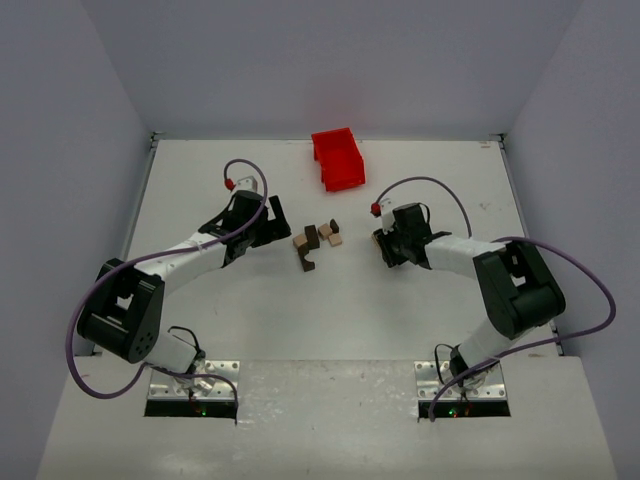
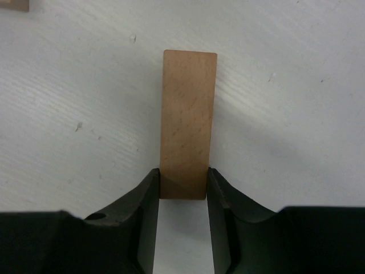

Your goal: Build the wood block tower

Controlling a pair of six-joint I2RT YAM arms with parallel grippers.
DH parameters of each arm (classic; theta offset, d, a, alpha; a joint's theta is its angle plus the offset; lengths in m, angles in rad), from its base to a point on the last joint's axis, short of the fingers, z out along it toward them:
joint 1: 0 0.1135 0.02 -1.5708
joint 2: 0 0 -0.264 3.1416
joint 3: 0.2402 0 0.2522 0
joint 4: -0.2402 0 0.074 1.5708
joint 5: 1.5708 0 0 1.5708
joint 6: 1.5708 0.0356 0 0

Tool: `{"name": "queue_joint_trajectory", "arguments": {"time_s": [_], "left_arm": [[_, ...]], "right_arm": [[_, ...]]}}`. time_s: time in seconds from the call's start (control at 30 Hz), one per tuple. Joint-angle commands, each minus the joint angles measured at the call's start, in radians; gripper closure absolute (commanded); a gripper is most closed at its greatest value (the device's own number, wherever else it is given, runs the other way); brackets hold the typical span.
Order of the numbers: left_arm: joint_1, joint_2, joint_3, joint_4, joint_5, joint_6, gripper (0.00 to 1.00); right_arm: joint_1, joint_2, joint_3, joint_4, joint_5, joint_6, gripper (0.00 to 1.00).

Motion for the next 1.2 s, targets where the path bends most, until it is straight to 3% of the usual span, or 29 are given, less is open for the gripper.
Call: {"name": "queue_joint_trajectory", "arguments": {"time_s": [0.0,0.17,0.37,0.5,0.77,0.93,1.03,1.17], "left_arm": [[-0.005,-0.014,0.023,0.037,0.005,0.013,0.00],[-0.005,-0.013,0.022,0.043,0.010,0.016,0.00],[-0.005,-0.016,0.001,0.050,0.060,0.010,0.00],[-0.031,-0.016,-0.011,0.066,0.099,-0.016,0.00],[-0.132,0.097,0.049,0.044,0.034,-0.035,0.02],[-0.190,0.155,0.092,-0.015,-0.035,-0.046,0.15],[-0.209,0.175,0.105,-0.052,-0.066,-0.063,0.33],[-0.231,0.210,0.122,-0.054,-0.071,-0.075,0.37]], "right_arm": [[0.003,0.040,0.056,-0.034,0.052,-0.022,0.57],[0.004,-0.006,0.038,-0.023,-0.002,-0.009,0.30],[0.005,-0.091,0.004,0.004,-0.048,-0.003,0.20],[0.008,-0.166,-0.021,0.036,-0.046,0.046,0.01],[0.008,-0.314,-0.148,0.150,0.057,0.140,0.01],[0.008,-0.372,-0.197,0.178,0.079,0.151,0.01],[0.008,-0.368,-0.202,0.182,0.081,0.153,0.01],[0.006,-0.348,-0.192,0.174,0.089,0.156,0.01]]}}
